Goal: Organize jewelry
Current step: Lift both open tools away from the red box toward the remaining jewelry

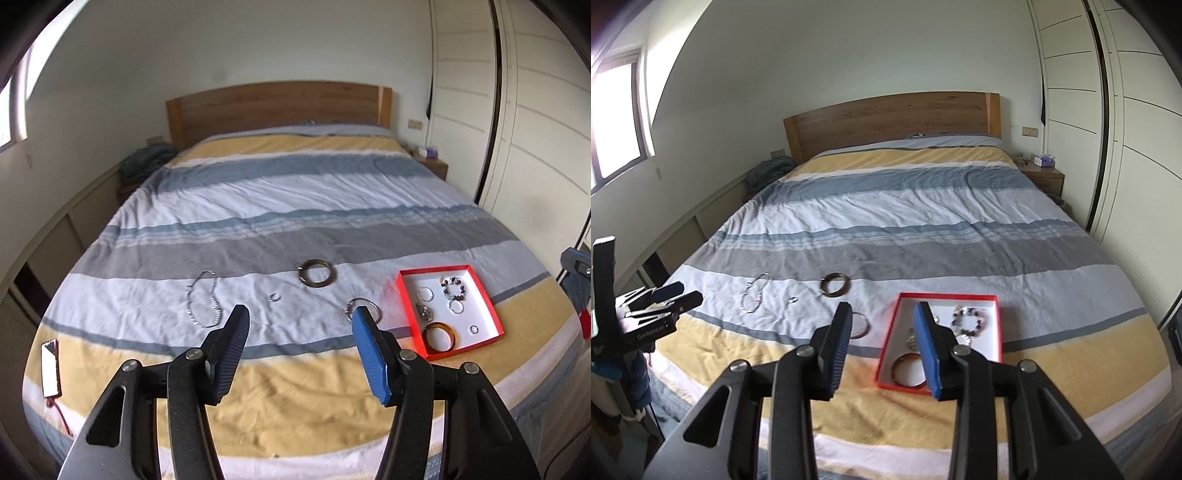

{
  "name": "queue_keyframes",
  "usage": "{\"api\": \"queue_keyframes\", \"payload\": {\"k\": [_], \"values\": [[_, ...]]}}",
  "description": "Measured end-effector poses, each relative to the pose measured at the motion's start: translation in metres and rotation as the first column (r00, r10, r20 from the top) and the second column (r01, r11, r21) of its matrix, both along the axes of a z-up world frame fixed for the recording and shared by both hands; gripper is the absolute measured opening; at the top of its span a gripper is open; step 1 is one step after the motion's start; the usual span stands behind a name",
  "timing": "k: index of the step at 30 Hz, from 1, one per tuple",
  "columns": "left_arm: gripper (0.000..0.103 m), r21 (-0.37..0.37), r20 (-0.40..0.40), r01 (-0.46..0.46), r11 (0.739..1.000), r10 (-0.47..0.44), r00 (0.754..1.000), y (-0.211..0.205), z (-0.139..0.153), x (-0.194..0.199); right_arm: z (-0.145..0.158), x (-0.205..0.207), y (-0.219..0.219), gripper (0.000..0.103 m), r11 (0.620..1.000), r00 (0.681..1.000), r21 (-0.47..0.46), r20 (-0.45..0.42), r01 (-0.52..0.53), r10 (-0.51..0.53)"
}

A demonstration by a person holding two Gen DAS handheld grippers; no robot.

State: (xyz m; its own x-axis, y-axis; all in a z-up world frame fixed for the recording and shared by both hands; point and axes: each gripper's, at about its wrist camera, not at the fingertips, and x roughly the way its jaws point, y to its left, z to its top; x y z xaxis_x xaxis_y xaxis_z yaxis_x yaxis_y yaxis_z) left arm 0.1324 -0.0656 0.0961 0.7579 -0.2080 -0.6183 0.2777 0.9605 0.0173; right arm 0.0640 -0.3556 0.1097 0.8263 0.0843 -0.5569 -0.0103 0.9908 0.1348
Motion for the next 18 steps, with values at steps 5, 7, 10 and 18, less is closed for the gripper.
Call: {"api": "queue_keyframes", "payload": {"k": [5, 7, 10, 18], "values": [[0.057, -0.054, 0.054, -0.002, 0.999, 0.005, 0.999, 0.036, 0.005, -0.032, 0.000, -0.016, 0.026, 0.034, 1.000, 1.000, 0.006, -0.003, -0.012, 0.012], [0.057, -0.047, 0.047, 0.001, 0.999, 0.001, 0.999, 0.048, 0.004, -0.040, -0.001, -0.018, 0.037, 0.034, 1.000, 1.000, -0.001, -0.009, -0.020, 0.020], [0.060, -0.024, 0.042, -0.029, 0.999, 0.030, 0.999, 0.064, 0.001, -0.046, -0.004, -0.016, 0.051, 0.036, 0.999, 0.999, -0.008, -0.024, -0.035, 0.035], [0.071, -0.042, -0.035, -0.096, 0.994, 0.094, 0.995, 0.098, -0.031, -0.034, -0.032, 0.016, 0.081, 0.037, 0.996, 0.993, -0.028, -0.089, -0.081, 0.079]]}}
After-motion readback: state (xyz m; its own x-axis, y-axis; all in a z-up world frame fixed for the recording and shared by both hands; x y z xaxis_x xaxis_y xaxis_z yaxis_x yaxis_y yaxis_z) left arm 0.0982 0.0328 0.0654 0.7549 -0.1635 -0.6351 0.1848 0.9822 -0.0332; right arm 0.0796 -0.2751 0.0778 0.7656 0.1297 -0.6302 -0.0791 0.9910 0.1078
